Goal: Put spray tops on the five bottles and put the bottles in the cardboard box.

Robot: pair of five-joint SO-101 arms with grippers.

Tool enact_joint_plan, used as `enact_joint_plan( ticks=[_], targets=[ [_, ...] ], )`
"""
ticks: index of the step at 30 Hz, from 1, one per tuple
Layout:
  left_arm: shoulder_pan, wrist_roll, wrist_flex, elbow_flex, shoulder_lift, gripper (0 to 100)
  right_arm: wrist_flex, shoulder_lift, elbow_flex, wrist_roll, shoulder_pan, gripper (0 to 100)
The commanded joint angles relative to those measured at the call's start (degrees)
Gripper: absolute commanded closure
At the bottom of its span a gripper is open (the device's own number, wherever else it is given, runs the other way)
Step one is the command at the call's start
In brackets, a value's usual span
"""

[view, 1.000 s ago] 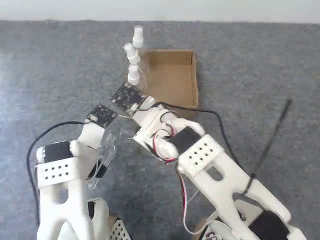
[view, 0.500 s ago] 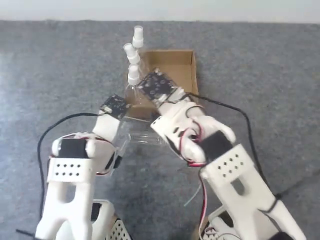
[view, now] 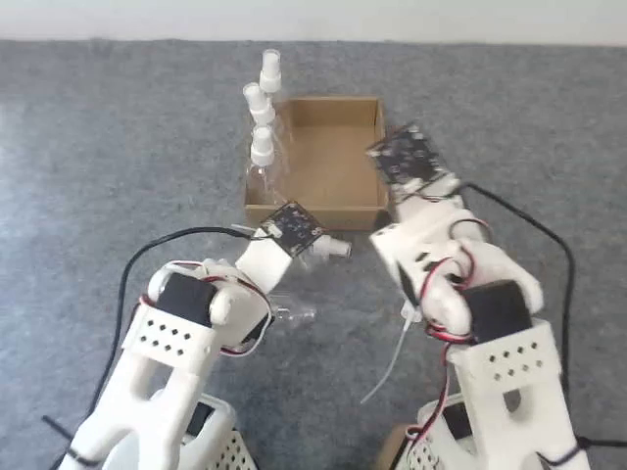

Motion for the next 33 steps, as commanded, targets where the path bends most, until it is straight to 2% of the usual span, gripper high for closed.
enact_joint_plan(
  ticks=[1,10,15,21,26,30,33],
  targets=[
    [5.01,4.13,-0.35,-5.67,0.44,92,3.03,-2.24,-3.96,0.26,4.53,75.6],
    [7.21,4.31,1.32,-7.69,0.26,92,5.76,-2.15,-3.78,0.18,7.60,75.6],
    [7.12,1.58,8.79,-15.60,-0.18,92,5.23,-2.33,-1.85,-2.37,7.25,75.6],
    [6.59,1.58,16.26,-25.54,-0.18,92,5.67,-2.24,-1.67,-5.89,7.16,75.7],
    [-2.20,0.09,16.79,-26.95,0.44,88,5.76,-2.24,-1.49,-8.18,7.16,75.7],
    [-10.29,-8.35,18.11,-25.45,0.44,79,5.05,-2.24,1.23,-8.26,6.81,75.7],
    [-16.70,-14.77,17.76,-23.52,0.44,79,5.05,-2.24,2.90,-8.26,5.32,75.7]
  ],
)
